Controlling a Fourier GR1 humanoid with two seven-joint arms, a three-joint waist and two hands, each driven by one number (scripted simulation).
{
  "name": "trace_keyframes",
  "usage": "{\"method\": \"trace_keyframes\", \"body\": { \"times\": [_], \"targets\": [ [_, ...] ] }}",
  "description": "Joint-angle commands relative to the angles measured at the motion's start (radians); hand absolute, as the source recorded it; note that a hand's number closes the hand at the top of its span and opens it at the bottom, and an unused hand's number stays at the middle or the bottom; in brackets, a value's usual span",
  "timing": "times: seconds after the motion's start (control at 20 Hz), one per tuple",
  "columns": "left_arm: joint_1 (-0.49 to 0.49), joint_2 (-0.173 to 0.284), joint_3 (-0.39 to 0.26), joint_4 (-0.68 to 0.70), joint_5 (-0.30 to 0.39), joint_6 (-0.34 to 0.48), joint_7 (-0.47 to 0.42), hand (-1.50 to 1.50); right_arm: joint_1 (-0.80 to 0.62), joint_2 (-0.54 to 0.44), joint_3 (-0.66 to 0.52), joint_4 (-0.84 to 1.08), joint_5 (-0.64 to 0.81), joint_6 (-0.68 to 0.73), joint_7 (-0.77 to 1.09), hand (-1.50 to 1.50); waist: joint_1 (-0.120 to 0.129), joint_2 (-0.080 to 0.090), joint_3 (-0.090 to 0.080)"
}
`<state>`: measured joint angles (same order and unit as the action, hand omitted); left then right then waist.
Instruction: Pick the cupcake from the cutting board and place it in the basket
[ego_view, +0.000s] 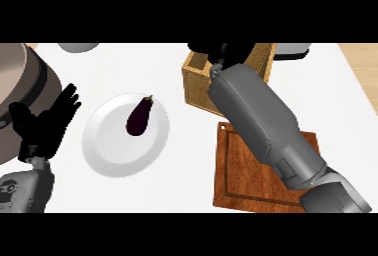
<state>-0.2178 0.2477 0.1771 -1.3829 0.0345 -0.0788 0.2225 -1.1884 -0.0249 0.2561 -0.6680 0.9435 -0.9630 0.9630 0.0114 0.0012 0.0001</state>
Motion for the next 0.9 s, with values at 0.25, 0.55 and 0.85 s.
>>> {"method": "trace_keyframes", "body": {
  "times": [0.25, 0.55, 0.85],
  "targets": [
    [0.035, 0.02, 0.036, -0.005, 0.004, 0.013, 0.002, 0.0, 0.176, -0.08, -0.128, -0.35, -0.044, -0.114, 0.054, -1.5, -0.058, -0.021, 0.001],
    [0.053, 0.023, 0.052, -0.025, 0.017, 0.012, -0.005, 0.0, 0.554, -0.172, -0.043, -0.772, -0.162, 0.029, 0.017, -1.5, -0.077, -0.021, 0.001],
    [0.055, 0.044, 0.069, -0.01, 0.041, -0.025, -0.018, 0.0, 0.844, -0.373, 0.009, -1.141, -0.34, 0.159, -0.002, -1.5, -0.075, -0.015, 0.001]
  ]
}}
